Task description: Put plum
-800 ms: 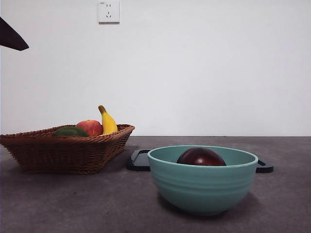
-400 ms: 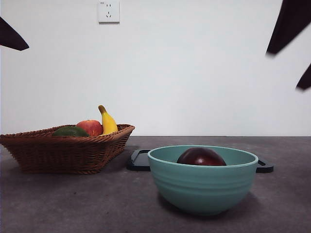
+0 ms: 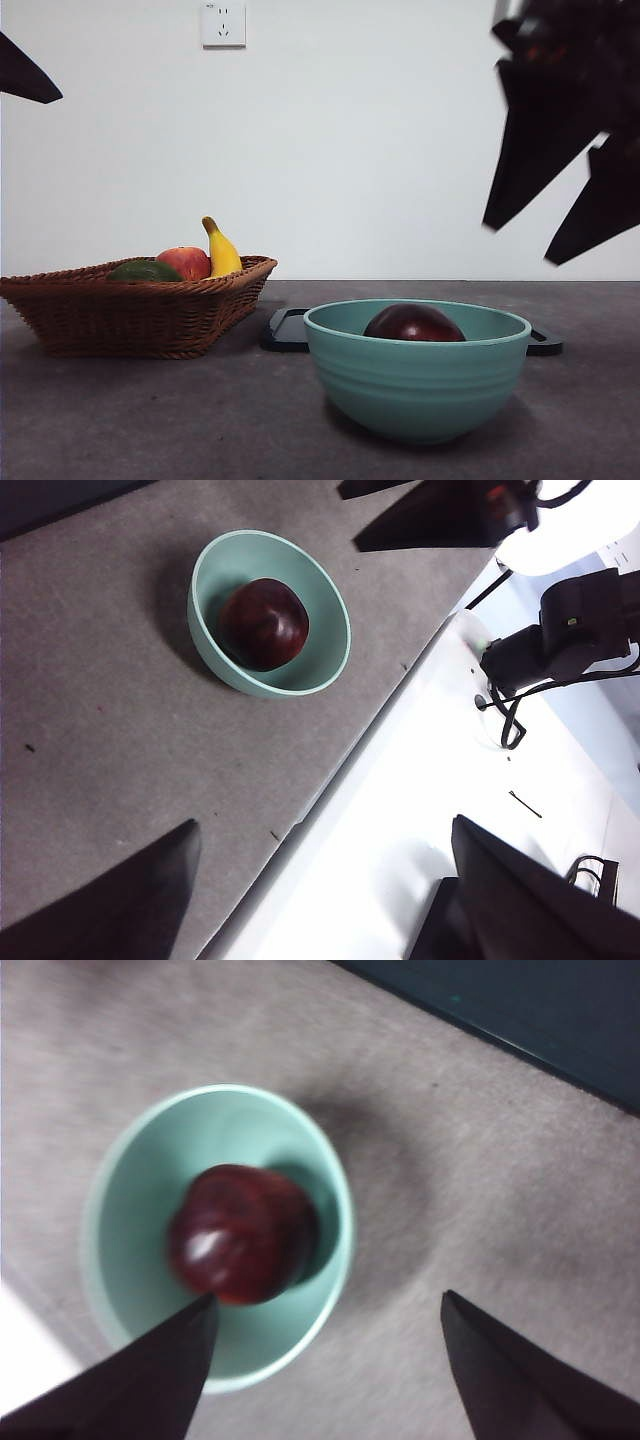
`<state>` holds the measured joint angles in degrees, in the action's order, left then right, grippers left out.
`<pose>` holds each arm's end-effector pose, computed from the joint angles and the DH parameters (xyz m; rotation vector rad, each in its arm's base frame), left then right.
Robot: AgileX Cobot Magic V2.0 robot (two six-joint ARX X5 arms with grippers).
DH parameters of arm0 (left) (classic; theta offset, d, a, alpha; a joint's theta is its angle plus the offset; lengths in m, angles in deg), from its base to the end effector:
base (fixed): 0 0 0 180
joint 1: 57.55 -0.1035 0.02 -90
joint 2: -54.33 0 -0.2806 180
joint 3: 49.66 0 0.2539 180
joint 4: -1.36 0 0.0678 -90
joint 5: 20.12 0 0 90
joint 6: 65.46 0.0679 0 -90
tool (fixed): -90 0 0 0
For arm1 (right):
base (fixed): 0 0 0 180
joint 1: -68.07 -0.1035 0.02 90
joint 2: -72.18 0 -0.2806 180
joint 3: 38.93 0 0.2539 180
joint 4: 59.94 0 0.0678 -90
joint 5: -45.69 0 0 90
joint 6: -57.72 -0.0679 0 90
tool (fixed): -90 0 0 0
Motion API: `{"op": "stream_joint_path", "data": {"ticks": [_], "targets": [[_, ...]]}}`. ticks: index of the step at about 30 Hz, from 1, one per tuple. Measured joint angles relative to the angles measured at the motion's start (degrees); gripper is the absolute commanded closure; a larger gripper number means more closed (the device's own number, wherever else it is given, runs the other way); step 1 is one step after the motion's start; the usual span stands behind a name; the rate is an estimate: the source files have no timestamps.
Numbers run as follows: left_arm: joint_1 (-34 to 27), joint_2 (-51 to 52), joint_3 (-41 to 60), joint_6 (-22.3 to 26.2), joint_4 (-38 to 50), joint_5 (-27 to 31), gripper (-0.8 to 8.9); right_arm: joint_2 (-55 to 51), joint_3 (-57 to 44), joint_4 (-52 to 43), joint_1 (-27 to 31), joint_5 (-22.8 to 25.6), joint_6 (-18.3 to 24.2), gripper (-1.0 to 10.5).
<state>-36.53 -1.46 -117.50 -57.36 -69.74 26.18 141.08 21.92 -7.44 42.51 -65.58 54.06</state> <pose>0.1425 -0.1050 0.2883 -0.0982 0.9851 -1.0939 0.2012 0.1235 0.2156 0.0139 1.1066 0.7032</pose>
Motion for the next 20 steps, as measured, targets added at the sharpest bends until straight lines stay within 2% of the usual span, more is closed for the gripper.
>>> {"op": "stream_joint_path", "data": {"ticks": [6,12,20], "targets": [[0.0,0.0,0.0,0.0,0.0,0.0,4.13,6.8,0.0,-4.0,-2.3,2.1,-0.3,6.6],[0.0,0.0,0.0,0.0,0.0,0.0,4.13,11.5,0.0,-8.3,-3.9,4.9,-1.0,7.6],[0.0,0.0,0.0,0.0,0.0,0.0,4.13,13.7,0.0,-10.0,-5.0,5.1,-1.3,8.9]]}}
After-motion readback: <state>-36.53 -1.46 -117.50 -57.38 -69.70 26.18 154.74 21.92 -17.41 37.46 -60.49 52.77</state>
